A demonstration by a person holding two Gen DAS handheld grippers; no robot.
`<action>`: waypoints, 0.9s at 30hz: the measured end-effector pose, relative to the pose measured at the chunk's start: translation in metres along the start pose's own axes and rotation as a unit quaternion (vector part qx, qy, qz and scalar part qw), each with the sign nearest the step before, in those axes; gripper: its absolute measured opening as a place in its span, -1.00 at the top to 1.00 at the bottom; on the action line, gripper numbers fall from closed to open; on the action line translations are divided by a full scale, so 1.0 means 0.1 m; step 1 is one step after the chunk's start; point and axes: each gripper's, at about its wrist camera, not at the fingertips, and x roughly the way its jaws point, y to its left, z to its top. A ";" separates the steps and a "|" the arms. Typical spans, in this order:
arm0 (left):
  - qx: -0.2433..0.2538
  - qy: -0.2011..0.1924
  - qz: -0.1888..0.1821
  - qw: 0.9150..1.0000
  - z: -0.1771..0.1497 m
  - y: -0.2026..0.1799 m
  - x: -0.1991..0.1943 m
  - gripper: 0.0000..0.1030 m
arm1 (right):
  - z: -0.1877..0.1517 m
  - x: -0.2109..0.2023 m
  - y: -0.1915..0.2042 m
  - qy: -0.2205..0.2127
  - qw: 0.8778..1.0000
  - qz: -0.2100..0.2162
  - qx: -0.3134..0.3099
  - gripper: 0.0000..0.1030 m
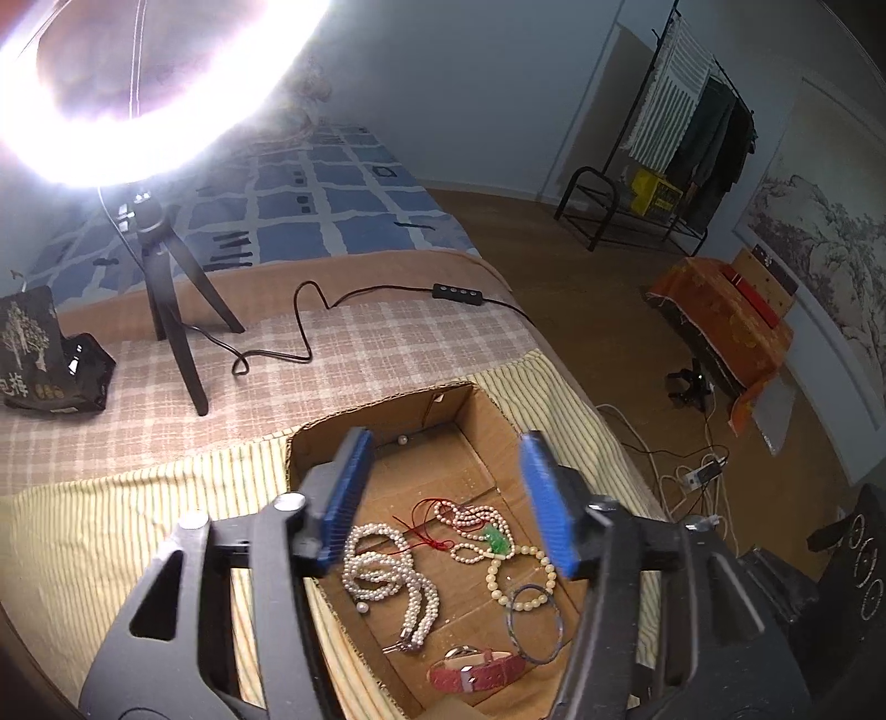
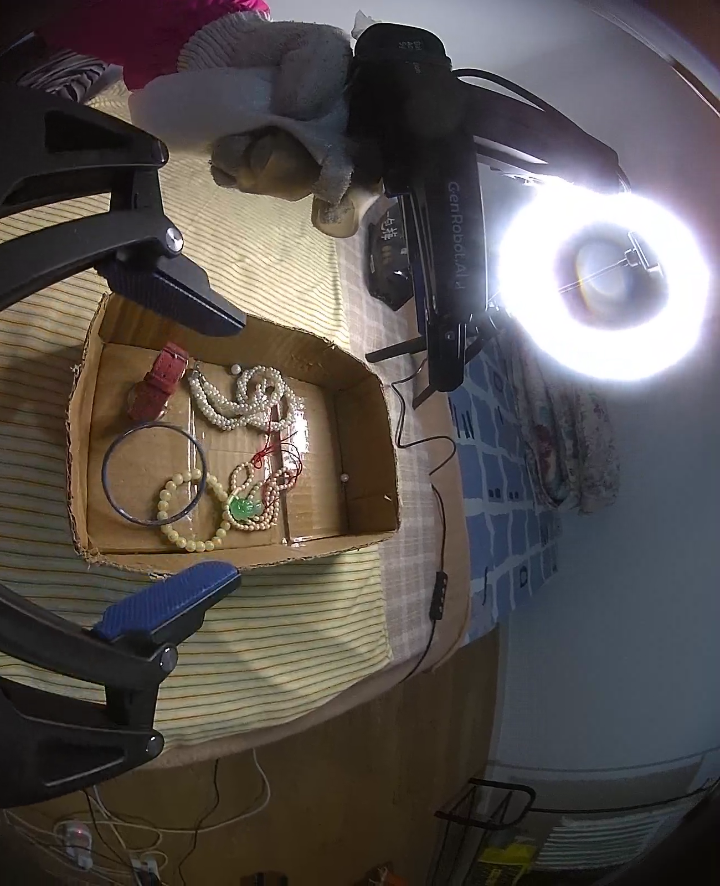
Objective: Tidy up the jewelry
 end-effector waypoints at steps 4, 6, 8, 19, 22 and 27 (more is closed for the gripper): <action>0.001 -0.002 0.010 1.000 -0.01 -0.01 -0.09 -0.38 | 0.01 -0.05 0.06 -0.004 1.000 -0.013 -0.004 -0.82; 0.002 -0.004 0.011 1.000 -0.02 -0.01 -0.15 -0.38 | 0.02 -0.08 0.09 -0.007 1.000 -0.014 -0.004 -0.83; 0.007 -0.007 0.017 1.000 -0.03 -0.02 -0.21 -0.41 | 0.03 -0.10 0.12 -0.007 1.000 -0.018 -0.005 -0.92; 0.014 -0.017 0.039 0.999 -0.11 -0.06 -0.56 -0.55 | 0.00 -0.33 0.29 -0.027 0.999 -0.047 -0.005 -0.99; 0.017 -0.019 0.044 0.999 -0.15 -0.06 -0.66 -0.55 | 0.00 -0.39 0.33 -0.032 0.998 -0.054 -0.005 -0.99; 0.027 -0.030 0.050 0.998 -0.25 -0.07 -0.87 -0.55 | -0.03 -0.51 0.42 -0.041 0.997 -0.069 -0.006 -1.00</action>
